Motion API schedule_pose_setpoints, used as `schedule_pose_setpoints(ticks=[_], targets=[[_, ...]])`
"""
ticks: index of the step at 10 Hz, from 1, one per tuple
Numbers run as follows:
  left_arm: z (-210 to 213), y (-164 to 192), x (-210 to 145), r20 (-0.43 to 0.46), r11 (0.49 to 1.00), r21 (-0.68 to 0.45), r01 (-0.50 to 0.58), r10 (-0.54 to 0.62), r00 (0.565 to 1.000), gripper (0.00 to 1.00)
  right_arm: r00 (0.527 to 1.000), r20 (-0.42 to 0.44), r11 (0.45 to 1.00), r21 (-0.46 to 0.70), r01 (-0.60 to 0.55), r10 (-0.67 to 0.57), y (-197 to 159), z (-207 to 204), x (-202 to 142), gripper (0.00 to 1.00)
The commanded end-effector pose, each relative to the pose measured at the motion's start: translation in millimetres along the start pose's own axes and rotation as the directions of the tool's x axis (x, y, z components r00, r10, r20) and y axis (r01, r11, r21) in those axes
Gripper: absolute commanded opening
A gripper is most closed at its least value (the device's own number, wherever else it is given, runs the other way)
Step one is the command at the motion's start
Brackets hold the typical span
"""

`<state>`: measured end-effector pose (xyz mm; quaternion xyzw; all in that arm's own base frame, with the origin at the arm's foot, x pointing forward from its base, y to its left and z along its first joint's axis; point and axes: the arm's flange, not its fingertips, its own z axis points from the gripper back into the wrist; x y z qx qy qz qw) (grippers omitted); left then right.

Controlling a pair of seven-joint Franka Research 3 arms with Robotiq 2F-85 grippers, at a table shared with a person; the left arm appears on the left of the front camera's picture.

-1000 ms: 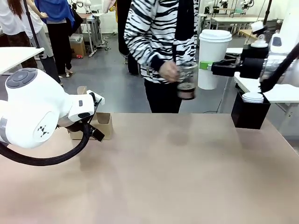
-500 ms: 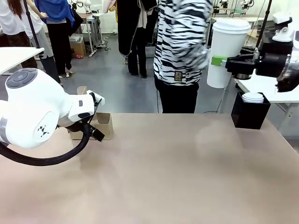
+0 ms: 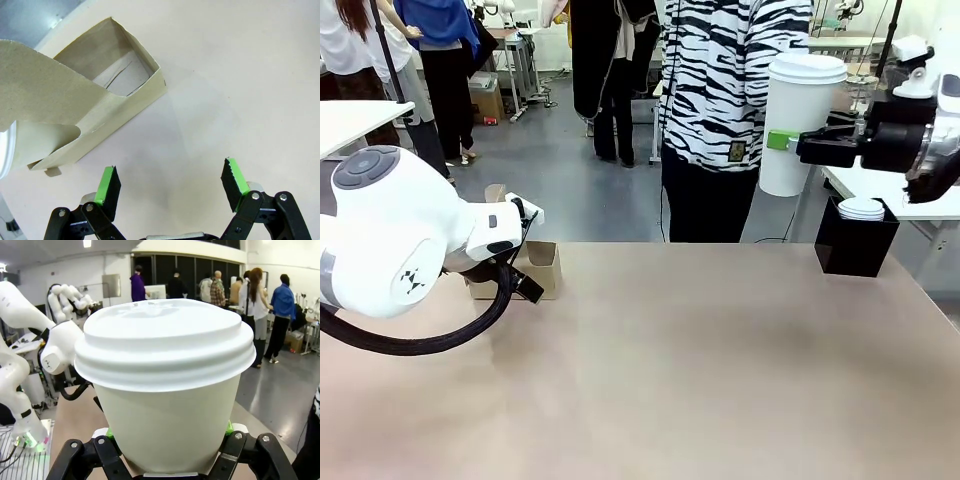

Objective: Pour a drink into a cup and package it in a carrier.
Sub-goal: Position the Cup Carrier in the center of the table.

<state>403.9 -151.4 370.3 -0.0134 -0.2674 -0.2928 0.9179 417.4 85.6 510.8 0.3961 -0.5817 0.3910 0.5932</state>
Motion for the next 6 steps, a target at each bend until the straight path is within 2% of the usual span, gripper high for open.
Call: schedule_pose_setpoints(ticks=[1,3,6], targets=[[0,0,0,0.001,1.0,-0.001,-0.001,0.001,1.0,1.0,1.0,0.004,1.0,-0.011,-0.005,0.005,-2,-4,6,0.81],[0,0,0,0.0,1.0,0.0,0.0,0.0,1.0,1.0,1.0,0.004,1.0,-0.011,-0.005,0.005,-2,-4,6,0.81],[55,18,53,-0.047,0.995,0.08,-0.064,0.068,0.997,1.0,1.0,0.004,1.0,-0.011,-0.005,0.005,-2,-4,6,0.81]])
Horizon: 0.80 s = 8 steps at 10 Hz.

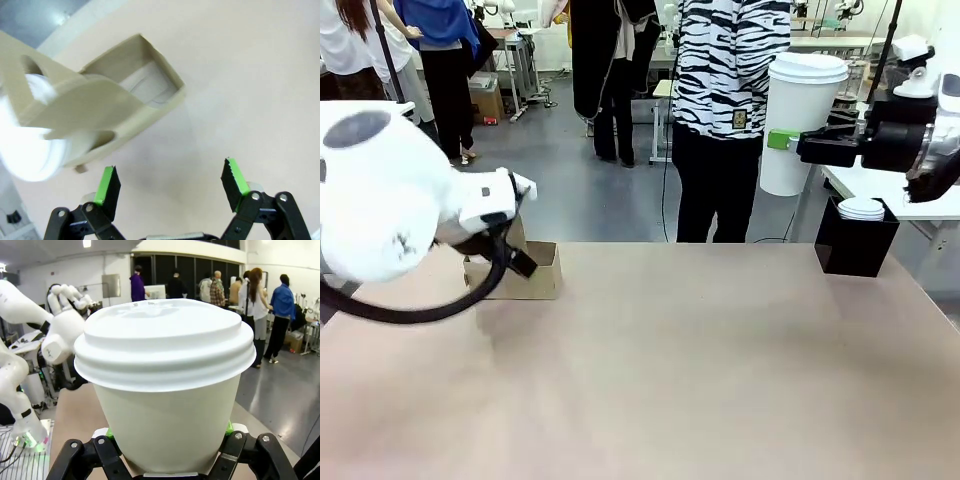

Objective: Pour a drink into a cup and package it in a carrier.
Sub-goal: Position the Cup Carrier in the center of the table.

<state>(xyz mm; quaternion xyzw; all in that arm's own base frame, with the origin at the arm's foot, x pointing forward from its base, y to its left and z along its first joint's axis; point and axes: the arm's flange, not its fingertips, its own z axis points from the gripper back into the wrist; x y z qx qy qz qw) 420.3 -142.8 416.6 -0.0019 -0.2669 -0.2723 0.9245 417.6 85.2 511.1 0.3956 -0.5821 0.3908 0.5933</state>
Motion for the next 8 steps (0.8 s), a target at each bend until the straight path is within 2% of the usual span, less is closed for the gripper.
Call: schedule_pose_setpoints(ticks=[1,4,8], targets=[[36,0,41,-0.062,0.996,0.066,-0.06,0.065,0.996,1.0,1.0,0.004,1.0,-0.009,-0.004,0.004,-2,-5,6,0.81],[67,12,86,-0.112,0.986,0.081,-0.149,0.157,0.981,1.0,1.0,0.004,1.0,-0.009,-0.004,0.004,-2,-5,6,0.81],[47,49,125,-0.19,0.937,0.181,-0.299,0.331,0.924,1.0,1.0,0.004,1.0,-0.009,-0.004,0.004,-2,-5,6,0.81]])
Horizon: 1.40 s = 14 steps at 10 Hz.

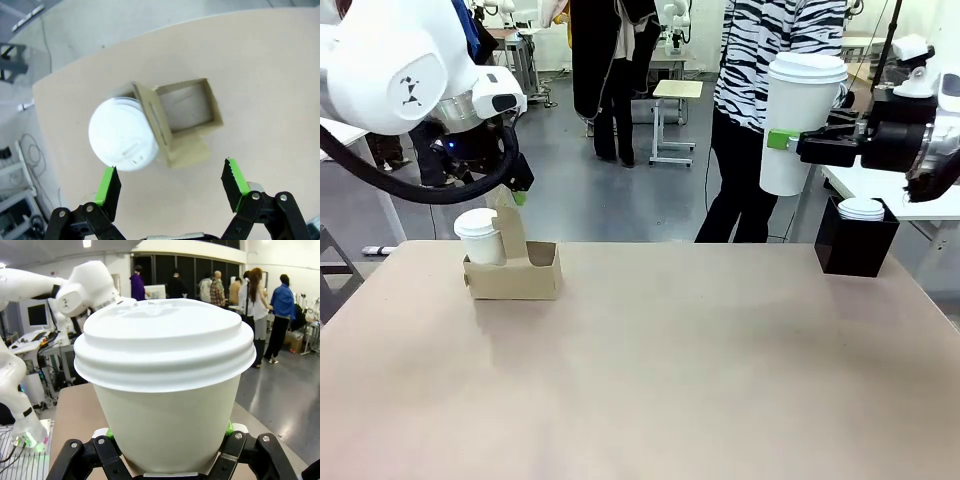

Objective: Pour a drink into a cup and package it in a carrier.
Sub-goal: Position the Cup Carrier in the center of the table.

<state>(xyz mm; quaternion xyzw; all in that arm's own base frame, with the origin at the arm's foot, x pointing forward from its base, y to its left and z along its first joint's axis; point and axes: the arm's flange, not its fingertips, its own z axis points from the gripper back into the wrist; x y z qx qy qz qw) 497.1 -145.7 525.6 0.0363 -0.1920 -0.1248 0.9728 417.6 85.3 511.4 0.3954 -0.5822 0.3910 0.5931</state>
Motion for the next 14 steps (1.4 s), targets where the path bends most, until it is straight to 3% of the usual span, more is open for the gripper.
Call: schedule_pose_setpoints(ticks=[1,6,7,8,9,10,11,14], targets=[[-13,-3,25,-0.04,0.995,0.063,-0.073,0.076,0.996,1.0,1.0,0.004,1.0,-0.009,-0.004,0.004,-2,-4,6,0.81],[-37,5,41,-0.053,0.991,0.032,-0.132,0.133,0.99,1.0,1.0,0.004,1.0,-0.009,-0.004,0.004,-2,-4,6,0.81],[-39,6,41,-0.035,0.991,0.042,-0.129,0.13,0.991,0.4,1.0,0.004,1.0,-0.009,-0.004,0.004,-2,-4,6,0.81],[-39,5,41,-0.034,0.991,0.032,-0.129,0.13,0.991,0.4,1.0,0.004,1.0,-0.009,-0.004,0.004,-2,-4,6,0.81],[-39,5,42,-0.038,0.992,0.024,-0.127,0.128,0.991,0.0,1.0,0.004,1.0,-0.009,-0.004,0.004,-2,-4,6,0.81],[-41,9,41,-0.042,0.992,0.004,-0.129,0.129,0.991,0.35,1.0,0.004,1.0,-0.009,-0.004,0.004,-2,-4,6,0.81],[-44,12,39,-0.051,0.99,0.002,-0.139,0.139,0.989,0.0,1.0,0.004,1.0,-0.009,-0.004,0.004,-2,-4,6,0.81],[-48,16,39,-0.062,0.989,-0.002,-0.15,0.149,0.987,0.0,1.0,0.004,1.0,-0.009,-0.004,0.004,-2,-4,6,0.81]])
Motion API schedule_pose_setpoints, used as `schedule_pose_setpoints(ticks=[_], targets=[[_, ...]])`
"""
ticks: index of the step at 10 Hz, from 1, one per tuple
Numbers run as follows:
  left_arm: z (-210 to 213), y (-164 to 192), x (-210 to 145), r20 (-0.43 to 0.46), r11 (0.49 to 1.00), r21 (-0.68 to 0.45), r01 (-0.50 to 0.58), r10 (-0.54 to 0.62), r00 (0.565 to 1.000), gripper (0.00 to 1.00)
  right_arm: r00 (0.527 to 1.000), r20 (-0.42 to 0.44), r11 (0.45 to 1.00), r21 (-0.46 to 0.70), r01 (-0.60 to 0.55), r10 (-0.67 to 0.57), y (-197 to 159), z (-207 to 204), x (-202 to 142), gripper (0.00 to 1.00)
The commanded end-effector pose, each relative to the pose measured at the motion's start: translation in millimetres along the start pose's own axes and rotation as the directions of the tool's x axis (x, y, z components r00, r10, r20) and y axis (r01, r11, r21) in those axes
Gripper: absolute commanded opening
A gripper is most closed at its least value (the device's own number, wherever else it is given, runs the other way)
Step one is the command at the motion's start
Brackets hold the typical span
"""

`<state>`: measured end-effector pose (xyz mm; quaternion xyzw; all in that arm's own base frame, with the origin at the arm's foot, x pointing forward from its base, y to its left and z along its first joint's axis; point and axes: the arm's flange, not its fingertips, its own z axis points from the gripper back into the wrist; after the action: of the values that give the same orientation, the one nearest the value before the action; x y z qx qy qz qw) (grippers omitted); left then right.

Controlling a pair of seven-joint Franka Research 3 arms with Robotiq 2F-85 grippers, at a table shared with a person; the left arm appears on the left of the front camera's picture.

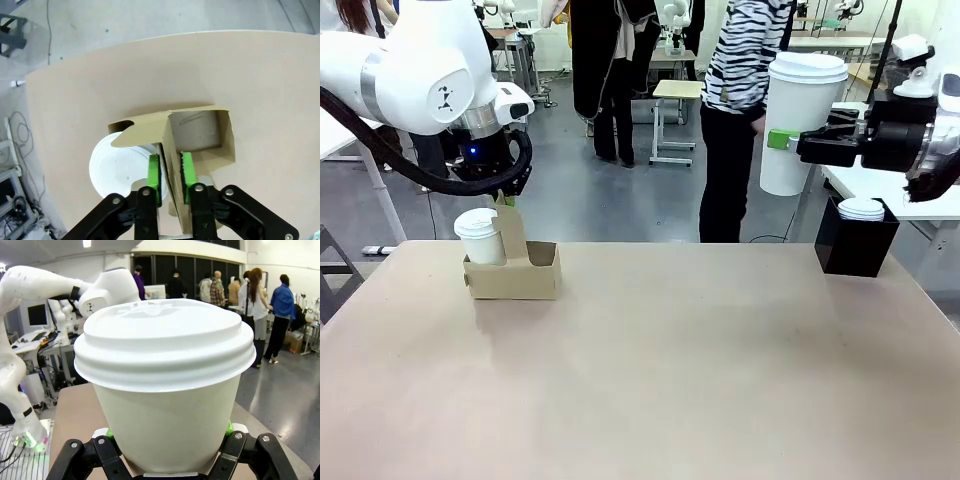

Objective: Pour a drink into a cup and package it in a carrier.
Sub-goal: Position the Cup Carrier in the center of the table.

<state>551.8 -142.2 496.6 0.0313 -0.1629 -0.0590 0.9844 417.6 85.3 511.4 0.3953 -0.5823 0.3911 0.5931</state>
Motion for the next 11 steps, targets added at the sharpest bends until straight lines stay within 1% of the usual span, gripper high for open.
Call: schedule_pose_setpoints(ticks=[1,3,4,6,7,8,9,11], targets=[[1,1,1,0.003,1.0,-0.011,-0.018,0.018,1.0,0.0,1.0,0.004,1.0,-0.009,-0.003,0.003,-2,-4,6,0.81],[2,4,2,0.02,1.0,0.009,-0.028,0.028,0.999,0.0,1.0,0.004,1.0,-0.009,-0.003,0.003,-2,-4,6,0.81],[0,0,0,0.0,1.0,0.0,-0.001,0.001,1.0,0.0,1.0,0.004,1.0,-0.009,-0.003,0.003,-2,-4,6,0.81],[0,0,0,0.0,1.0,0.0,-0.001,0.001,1.0,0.0,1.0,0.004,1.0,-0.009,-0.003,0.003,-2,-4,6,0.81],[0,0,0,0.0,1.0,0.0,0.0,0.0,1.0,0.04,1.0,0.004,1.0,-0.009,-0.003,0.003,-2,-4,6,0.81],[18,-9,-6,0.043,1.0,-0.025,-0.009,0.01,0.999,0.02,1.0,0.004,1.0,-0.009,-0.003,0.003,-2,-4,6,0.81],[45,-22,-12,0.08,0.999,-0.025,-0.031,0.033,0.996,0.02,1.0,0.004,1.0,-0.009,-0.003,0.003,-2,-4,6,0.81],[83,-55,-26,0.111,0.998,-0.032,-0.045,0.048,0.993,0.02,1.0,0.004,1.0,-0.009,-0.003,0.003,-2,-4,6,0.81]])
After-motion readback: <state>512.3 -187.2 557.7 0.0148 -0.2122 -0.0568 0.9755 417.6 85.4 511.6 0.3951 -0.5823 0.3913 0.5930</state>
